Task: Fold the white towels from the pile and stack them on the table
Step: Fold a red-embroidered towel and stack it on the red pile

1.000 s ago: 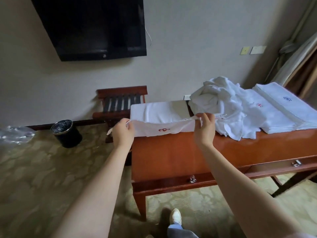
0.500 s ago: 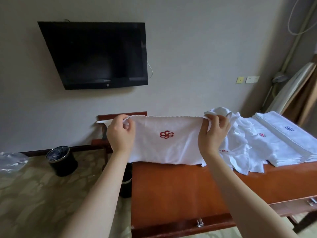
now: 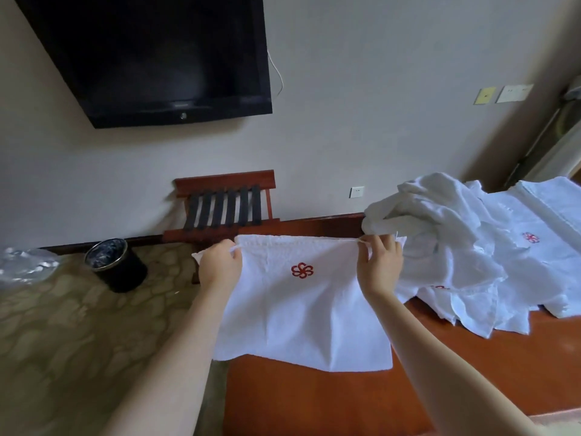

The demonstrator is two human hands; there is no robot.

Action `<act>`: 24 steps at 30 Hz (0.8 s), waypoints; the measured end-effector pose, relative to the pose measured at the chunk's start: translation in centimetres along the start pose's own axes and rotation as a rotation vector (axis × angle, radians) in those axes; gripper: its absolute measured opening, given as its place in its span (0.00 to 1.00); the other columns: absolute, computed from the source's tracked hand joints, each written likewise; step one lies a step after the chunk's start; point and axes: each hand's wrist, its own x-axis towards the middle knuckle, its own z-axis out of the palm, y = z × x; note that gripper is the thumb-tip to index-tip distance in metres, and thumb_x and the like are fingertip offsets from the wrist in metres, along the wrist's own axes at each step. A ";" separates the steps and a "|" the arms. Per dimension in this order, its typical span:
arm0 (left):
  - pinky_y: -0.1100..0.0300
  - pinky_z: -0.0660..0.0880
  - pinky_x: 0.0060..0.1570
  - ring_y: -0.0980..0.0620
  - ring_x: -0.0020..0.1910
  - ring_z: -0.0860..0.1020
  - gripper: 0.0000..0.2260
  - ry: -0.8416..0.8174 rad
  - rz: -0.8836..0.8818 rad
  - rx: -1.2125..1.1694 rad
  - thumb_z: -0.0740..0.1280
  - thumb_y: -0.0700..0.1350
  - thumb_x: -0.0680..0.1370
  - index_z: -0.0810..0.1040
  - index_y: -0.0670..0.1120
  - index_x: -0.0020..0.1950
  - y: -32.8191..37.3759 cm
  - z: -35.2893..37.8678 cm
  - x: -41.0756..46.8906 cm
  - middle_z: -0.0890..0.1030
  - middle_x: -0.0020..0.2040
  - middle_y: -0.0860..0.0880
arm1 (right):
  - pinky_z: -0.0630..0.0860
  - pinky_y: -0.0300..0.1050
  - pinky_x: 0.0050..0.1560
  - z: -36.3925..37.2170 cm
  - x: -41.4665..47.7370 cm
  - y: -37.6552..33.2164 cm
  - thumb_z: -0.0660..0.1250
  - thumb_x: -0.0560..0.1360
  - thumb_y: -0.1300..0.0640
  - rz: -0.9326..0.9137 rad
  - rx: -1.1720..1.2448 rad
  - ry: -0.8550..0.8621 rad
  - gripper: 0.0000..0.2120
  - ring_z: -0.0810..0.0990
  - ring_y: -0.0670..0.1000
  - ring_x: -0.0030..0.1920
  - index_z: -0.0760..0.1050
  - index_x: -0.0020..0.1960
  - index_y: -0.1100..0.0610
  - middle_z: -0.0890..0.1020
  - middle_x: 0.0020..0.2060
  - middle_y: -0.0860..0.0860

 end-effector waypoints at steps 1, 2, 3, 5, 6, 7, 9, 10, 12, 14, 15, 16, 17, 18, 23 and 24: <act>0.51 0.75 0.41 0.42 0.44 0.76 0.11 -0.014 -0.009 0.014 0.59 0.43 0.80 0.77 0.40 0.45 0.0 0.9 0.7 0.79 0.42 0.43 | 0.72 0.53 0.41 0.9 0.5 0.5 0.70 0.71 0.68 -0.001 -0.005 -0.022 0.03 0.75 0.63 0.40 0.81 0.42 0.63 0.79 0.39 0.60; 0.51 0.75 0.41 0.42 0.44 0.76 0.11 -0.030 -0.020 0.031 0.58 0.43 0.80 0.76 0.40 0.44 0.0 1.7 1.2 0.79 0.41 0.42 | 0.71 0.52 0.41 1.8 0.9 1.0 0.70 0.71 0.69 -0.003 -0.013 -0.042 0.03 0.75 0.63 0.40 0.81 0.42 0.63 0.79 0.39 0.60; 0.51 0.75 0.41 0.41 0.43 0.76 0.11 -0.050 -0.029 0.055 0.58 0.43 0.80 0.76 0.40 0.43 0.0 2.5 1.7 0.79 0.41 0.43 | 0.71 0.51 0.41 2.7 1.2 1.6 0.70 0.71 0.69 -0.001 -0.022 -0.063 0.03 0.75 0.63 0.40 0.81 0.42 0.63 0.79 0.39 0.60; 0.51 0.76 0.41 0.42 0.43 0.76 0.11 -0.093 -0.049 0.094 0.58 0.43 0.80 0.76 0.40 0.44 -0.2 4.0 2.2 0.79 0.41 0.43 | 0.70 0.50 0.41 4.3 1.3 2.9 0.69 0.72 0.68 0.035 -0.042 -0.120 0.04 0.75 0.63 0.41 0.82 0.43 0.63 0.79 0.40 0.60; 0.51 0.76 0.41 0.42 0.43 0.76 0.10 -0.112 -0.058 0.098 0.59 0.43 0.80 0.77 0.41 0.44 -0.5 4.7 2.3 0.79 0.41 0.44 | 0.69 0.50 0.41 4.9 1.1 3.5 0.69 0.73 0.68 0.060 -0.053 -0.158 0.04 0.75 0.63 0.43 0.82 0.44 0.62 0.79 0.41 0.60; 0.51 0.75 0.40 0.42 0.43 0.77 0.10 -0.127 -0.063 0.098 0.59 0.43 0.80 0.76 0.41 0.43 -0.7 5.2 2.5 0.79 0.40 0.44 | 0.69 0.50 0.41 5.5 0.9 4.0 0.68 0.74 0.67 0.080 -0.064 -0.193 0.04 0.74 0.63 0.44 0.82 0.45 0.62 0.79 0.42 0.59; 0.53 0.73 0.37 0.42 0.43 0.77 0.09 -0.149 -0.065 0.107 0.60 0.42 0.80 0.76 0.41 0.42 -1.0 6.2 3.3 0.79 0.39 0.44 | 0.69 0.50 0.42 6.5 0.9 4.9 0.68 0.75 0.65 0.098 -0.078 -0.243 0.04 0.74 0.63 0.45 0.82 0.46 0.61 0.79 0.43 0.59; 0.53 0.73 0.37 0.42 0.43 0.76 0.09 -0.156 -0.061 0.114 0.60 0.42 0.80 0.76 0.41 0.43 -1.0 6.5 3.9 0.79 0.40 0.43 | 0.70 0.51 0.42 7.0 1.1 5.1 0.68 0.75 0.65 0.102 -0.080 -0.252 0.04 0.74 0.63 0.45 0.82 0.46 0.61 0.79 0.43 0.59; 0.53 0.74 0.39 0.42 0.44 0.76 0.08 -0.160 -0.043 0.119 0.60 0.42 0.80 0.77 0.41 0.46 -0.7 7.0 5.8 0.79 0.42 0.43 | 0.70 0.51 0.42 7.9 2.1 5.2 0.68 0.74 0.66 0.109 -0.086 -0.248 0.04 0.74 0.63 0.44 0.82 0.45 0.62 0.79 0.42 0.59; 0.53 0.71 0.38 0.41 0.44 0.76 0.08 -0.162 -0.017 0.130 0.59 0.41 0.80 0.76 0.39 0.46 -0.3 7.6 8.1 0.79 0.43 0.41 | 0.70 0.51 0.42 8.8 3.2 5.1 0.68 0.74 0.66 0.115 -0.096 -0.223 0.04 0.74 0.63 0.43 0.82 0.45 0.62 0.79 0.42 0.59; 0.54 0.68 0.37 0.40 0.44 0.76 0.08 -0.158 0.002 0.146 0.59 0.40 0.79 0.76 0.39 0.45 0.0 7.9 9.4 0.78 0.42 0.41 | 0.70 0.50 0.42 9.3 3.8 5.0 0.69 0.74 0.67 0.114 -0.088 -0.194 0.03 0.74 0.62 0.42 0.81 0.44 0.62 0.79 0.41 0.59; 0.55 0.66 0.36 0.40 0.43 0.76 0.08 -0.142 0.019 0.158 0.58 0.39 0.79 0.75 0.39 0.45 0.1 8.2 10.6 0.77 0.41 0.42 | 0.70 0.50 0.41 9.9 4.5 4.8 0.68 0.74 0.67 0.109 -0.076 -0.165 0.04 0.74 0.62 0.42 0.81 0.44 0.62 0.79 0.41 0.59; 0.55 0.65 0.35 0.40 0.42 0.76 0.08 -0.117 0.032 0.162 0.59 0.39 0.79 0.75 0.40 0.43 0.3 8.4 11.8 0.76 0.39 0.43 | 0.70 0.50 0.41 10.4 5.2 4.6 0.68 0.74 0.67 0.100 -0.066 -0.144 0.04 0.74 0.61 0.41 0.81 0.44 0.61 0.79 0.41 0.58; 0.55 0.66 0.34 0.41 0.41 0.76 0.08 -0.097 0.040 0.164 0.59 0.39 0.78 0.75 0.40 0.43 0.4 8.8 13.0 0.76 0.38 0.43 | 0.70 0.49 0.41 11.1 5.8 4.4 0.68 0.74 0.67 0.091 -0.065 -0.137 0.04 0.74 0.61 0.41 0.81 0.43 0.61 0.79 0.41 0.57; 0.57 0.71 0.37 0.43 0.42 0.75 0.07 -0.322 -0.032 0.343 0.59 0.36 0.77 0.76 0.42 0.45 0.2 12.0 16.8 0.79 0.45 0.43 | 0.67 0.50 0.43 15.5 7.4 5.6 0.65 0.75 0.64 0.167 -0.201 -0.360 0.05 0.73 0.63 0.50 0.80 0.47 0.61 0.79 0.45 0.58; 0.57 0.73 0.40 0.43 0.44 0.76 0.08 -0.406 -0.067 0.388 0.58 0.35 0.76 0.76 0.43 0.47 0.0 12.8 17.2 0.80 0.48 0.43 | 0.67 0.50 0.45 16.5 7.4 6.1 0.63 0.76 0.63 0.179 -0.256 -0.441 0.07 0.73 0.63 0.53 0.80 0.48 0.61 0.78 0.46 0.58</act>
